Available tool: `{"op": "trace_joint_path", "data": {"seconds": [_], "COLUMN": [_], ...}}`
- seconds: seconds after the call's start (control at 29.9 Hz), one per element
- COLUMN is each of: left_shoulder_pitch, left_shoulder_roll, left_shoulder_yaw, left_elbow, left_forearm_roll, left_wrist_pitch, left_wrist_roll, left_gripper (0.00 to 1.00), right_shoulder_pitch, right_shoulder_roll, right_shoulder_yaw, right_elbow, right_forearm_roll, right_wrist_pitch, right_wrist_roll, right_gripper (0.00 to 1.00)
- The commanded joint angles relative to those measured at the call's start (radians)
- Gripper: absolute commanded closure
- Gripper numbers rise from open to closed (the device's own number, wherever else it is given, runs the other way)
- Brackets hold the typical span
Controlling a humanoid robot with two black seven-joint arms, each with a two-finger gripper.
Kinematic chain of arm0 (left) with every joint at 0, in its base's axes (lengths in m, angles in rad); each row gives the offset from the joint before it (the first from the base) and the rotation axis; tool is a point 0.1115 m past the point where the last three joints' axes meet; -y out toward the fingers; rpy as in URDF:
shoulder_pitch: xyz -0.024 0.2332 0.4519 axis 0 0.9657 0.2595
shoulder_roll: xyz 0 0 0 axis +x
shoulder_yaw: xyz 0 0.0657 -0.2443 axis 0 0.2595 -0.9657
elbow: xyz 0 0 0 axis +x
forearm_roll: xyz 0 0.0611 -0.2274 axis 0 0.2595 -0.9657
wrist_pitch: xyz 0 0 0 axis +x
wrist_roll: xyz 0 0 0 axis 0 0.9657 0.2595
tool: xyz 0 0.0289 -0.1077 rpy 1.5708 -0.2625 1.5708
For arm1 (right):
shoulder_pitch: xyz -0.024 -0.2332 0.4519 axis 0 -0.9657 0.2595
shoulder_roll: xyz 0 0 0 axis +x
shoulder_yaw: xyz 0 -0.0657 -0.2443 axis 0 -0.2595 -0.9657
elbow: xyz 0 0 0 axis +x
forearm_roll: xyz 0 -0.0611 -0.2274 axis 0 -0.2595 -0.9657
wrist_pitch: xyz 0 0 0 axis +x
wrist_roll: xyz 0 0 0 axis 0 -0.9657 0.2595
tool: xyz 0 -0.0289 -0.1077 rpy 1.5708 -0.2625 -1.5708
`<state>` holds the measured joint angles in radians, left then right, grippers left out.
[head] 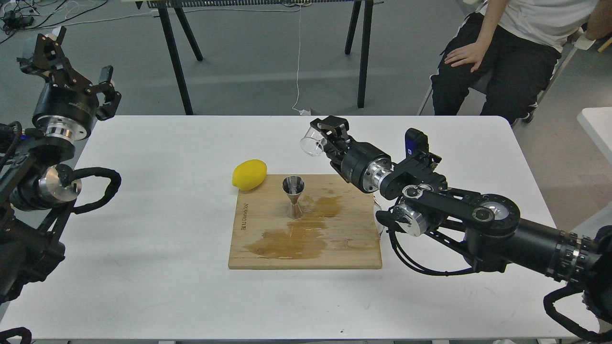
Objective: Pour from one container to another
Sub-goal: 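Carry the glass cup back and set it down beside the board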
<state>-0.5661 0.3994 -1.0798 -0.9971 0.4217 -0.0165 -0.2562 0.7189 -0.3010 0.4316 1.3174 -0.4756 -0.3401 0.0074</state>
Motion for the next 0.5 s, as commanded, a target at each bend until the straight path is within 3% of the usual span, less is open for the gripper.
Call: {"op": "trace_joint_path", "data": {"seconds": [0.0, 0.3, 0.47], "left_shoulder_pitch": [-0.001, -0.001, -0.001], "left_shoulder_roll": [-0.001, -0.008, -0.007], "left_shoulder_yaw": [0.0, 0.006, 0.008], "left_elbow": [0.0, 0.0, -0.002], "left_forearm_roll": [-0.001, 0.0, 0.0], "left_wrist_pitch": [0.0, 0.0, 0.0], "left_wrist_roll": [0.0, -0.001, -0.001], "left_gripper": [0.0, 0.0, 0.0], "right_shoulder_pitch": [-0.099, -0.378, -0.495], "right_shoulder_roll": [-0.03, -0.033, -0.029], "right_shoulder_yaw": [0.137, 0.581, 0.714], "right_elbow": [0.034, 0.028, 0.004], "right_forearm_roll": [0.103, 0.498, 0.656], "right_wrist_pitch": [0.004, 0.061, 0.087], "right_wrist_roll": [-0.04, -0.197, -0.213], "right_gripper": [0.63, 0.63, 0.61]}}
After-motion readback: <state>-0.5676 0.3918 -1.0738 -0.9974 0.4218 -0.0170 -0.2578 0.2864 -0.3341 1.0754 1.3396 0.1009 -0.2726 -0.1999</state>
